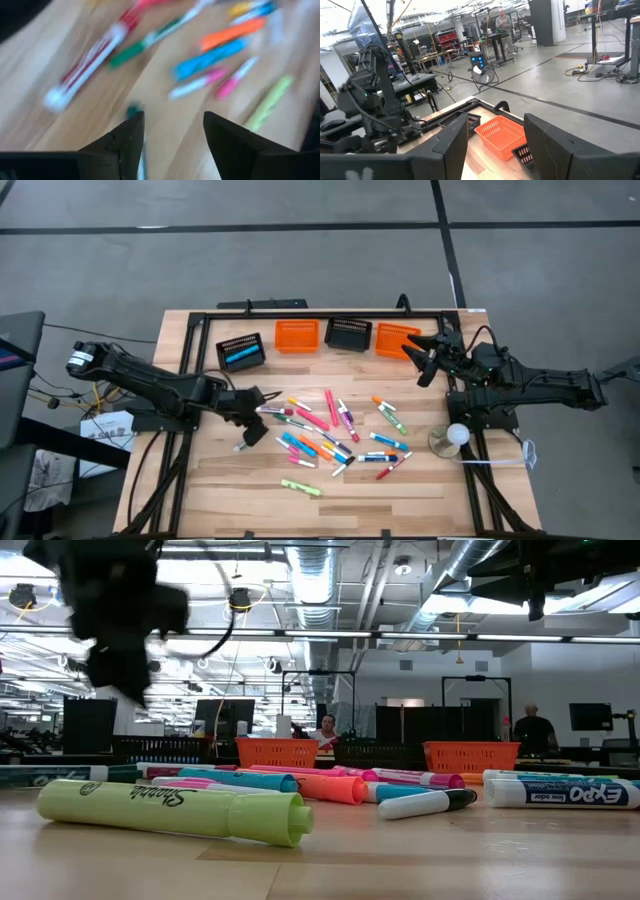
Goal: Pick & Place Markers
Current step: Put the large light blue highlighter pen into the left black bin
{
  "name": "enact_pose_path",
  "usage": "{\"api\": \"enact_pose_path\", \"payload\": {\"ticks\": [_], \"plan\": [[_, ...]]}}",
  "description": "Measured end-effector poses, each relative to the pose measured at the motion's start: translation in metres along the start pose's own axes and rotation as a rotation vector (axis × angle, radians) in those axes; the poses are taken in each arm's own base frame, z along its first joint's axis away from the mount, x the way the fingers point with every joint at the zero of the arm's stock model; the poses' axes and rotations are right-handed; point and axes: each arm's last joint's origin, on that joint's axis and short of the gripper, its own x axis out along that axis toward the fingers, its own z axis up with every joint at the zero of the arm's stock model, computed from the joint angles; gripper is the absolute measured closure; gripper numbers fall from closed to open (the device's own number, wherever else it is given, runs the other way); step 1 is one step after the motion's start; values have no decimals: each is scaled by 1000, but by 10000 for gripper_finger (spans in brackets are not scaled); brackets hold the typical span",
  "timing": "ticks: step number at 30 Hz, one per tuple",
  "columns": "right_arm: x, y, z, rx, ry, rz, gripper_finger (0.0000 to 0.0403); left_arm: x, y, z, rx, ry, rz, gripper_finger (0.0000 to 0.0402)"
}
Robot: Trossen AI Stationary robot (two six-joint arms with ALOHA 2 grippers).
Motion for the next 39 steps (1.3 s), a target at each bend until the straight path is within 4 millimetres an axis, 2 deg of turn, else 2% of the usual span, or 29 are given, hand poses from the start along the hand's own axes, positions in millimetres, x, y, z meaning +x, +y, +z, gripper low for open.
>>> {"api": "enact_pose_path", "payload": {"ticks": [7,15,19,26,39], "plan": [[0,0,0,-1,2,-1,219,2,-26,30,226,-168,-28,202],[6,2,-5,-15,36,-8,219,38,-47,52,527,-119,55,184],[10,3,-7,-24,56,-12,219,53,-49,52,548,-55,33,171],[15,4,-12,-37,88,-20,219,64,-53,44,566,13,-13,162],[21,5,-17,-54,126,-27,219,98,-47,27,597,117,72,162]]}}
